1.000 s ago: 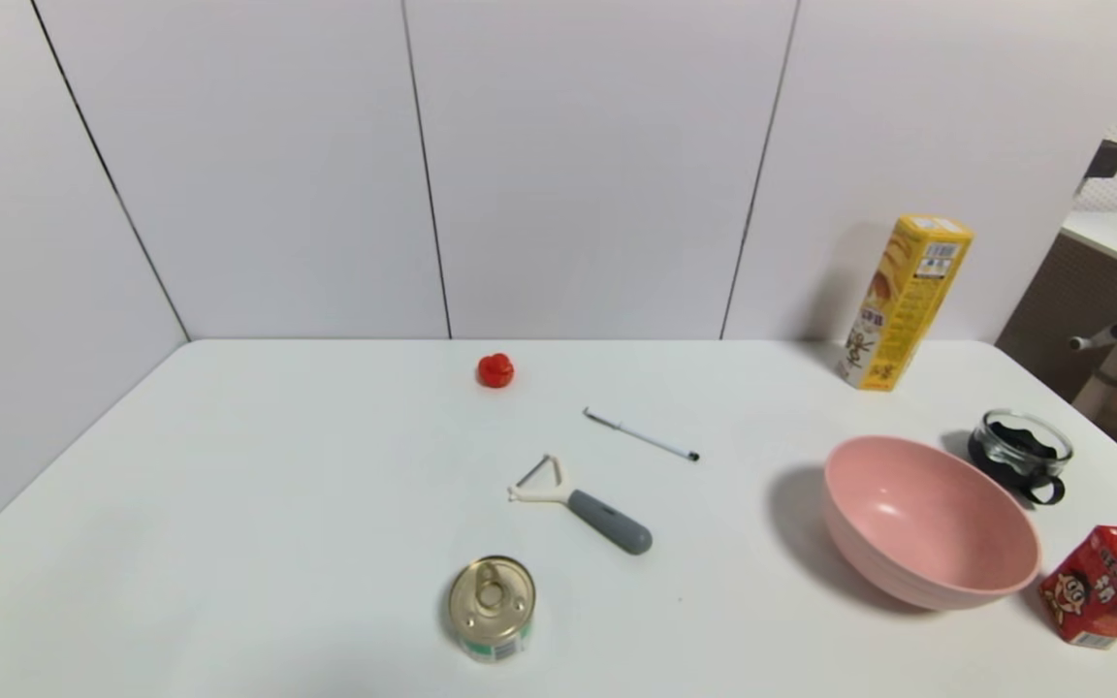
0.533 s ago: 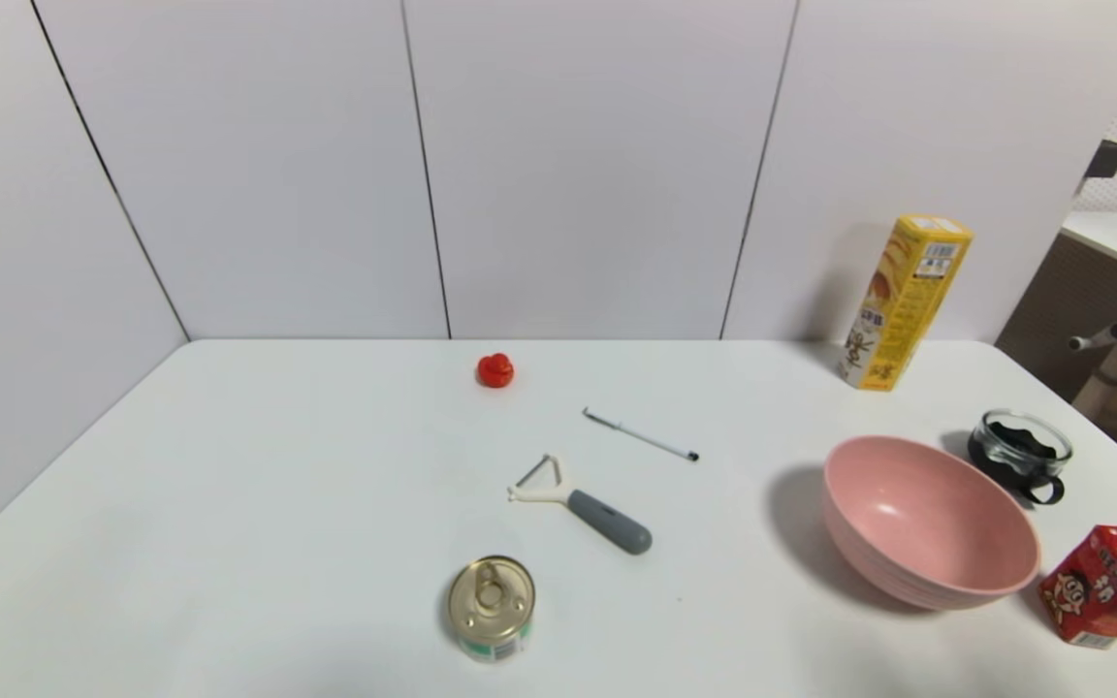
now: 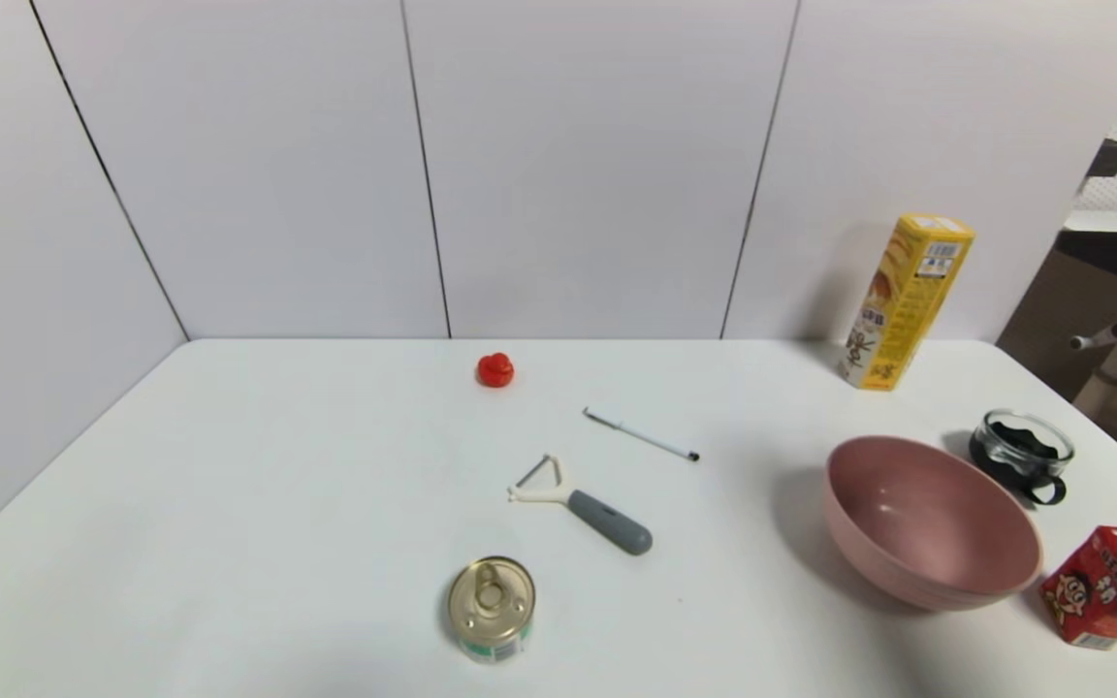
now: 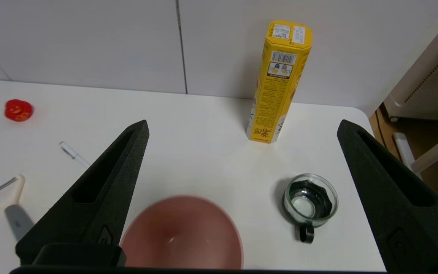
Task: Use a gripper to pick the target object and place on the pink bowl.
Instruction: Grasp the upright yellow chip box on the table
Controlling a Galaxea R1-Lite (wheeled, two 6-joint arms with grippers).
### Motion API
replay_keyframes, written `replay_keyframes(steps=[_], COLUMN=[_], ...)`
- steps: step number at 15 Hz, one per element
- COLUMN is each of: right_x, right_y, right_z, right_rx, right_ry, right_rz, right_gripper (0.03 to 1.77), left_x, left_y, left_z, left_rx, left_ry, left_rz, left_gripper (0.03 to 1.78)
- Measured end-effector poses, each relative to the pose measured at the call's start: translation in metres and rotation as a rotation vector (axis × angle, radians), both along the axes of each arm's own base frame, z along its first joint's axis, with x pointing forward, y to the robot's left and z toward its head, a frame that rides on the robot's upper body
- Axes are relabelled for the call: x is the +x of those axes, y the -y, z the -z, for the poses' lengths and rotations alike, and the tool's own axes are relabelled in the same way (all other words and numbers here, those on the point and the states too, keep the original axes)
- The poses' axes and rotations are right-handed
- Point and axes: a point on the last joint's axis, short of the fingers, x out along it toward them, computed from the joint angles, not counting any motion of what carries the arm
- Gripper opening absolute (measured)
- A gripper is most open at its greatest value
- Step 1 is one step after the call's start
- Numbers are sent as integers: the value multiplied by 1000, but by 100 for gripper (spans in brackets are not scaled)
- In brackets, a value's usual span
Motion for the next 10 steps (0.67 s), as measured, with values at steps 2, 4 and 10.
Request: replay_keyframes(steps=[2, 4, 10], right_x=[33, 59, 122], right_y=[2, 3, 4], right_z=[3, 11, 56], right_rx=[-1, -6, -10], right_ry=[-42, -63, -112], right_rz=[13, 35, 48], right_gripper=[171, 171, 171], left_x=[0, 0, 0], left_y=[0, 0, 0], left_z=[0, 0, 0], left_rx=[0, 0, 0], left_ry=[0, 0, 0], left_rz=[0, 0, 0], left_gripper=[169, 169, 169])
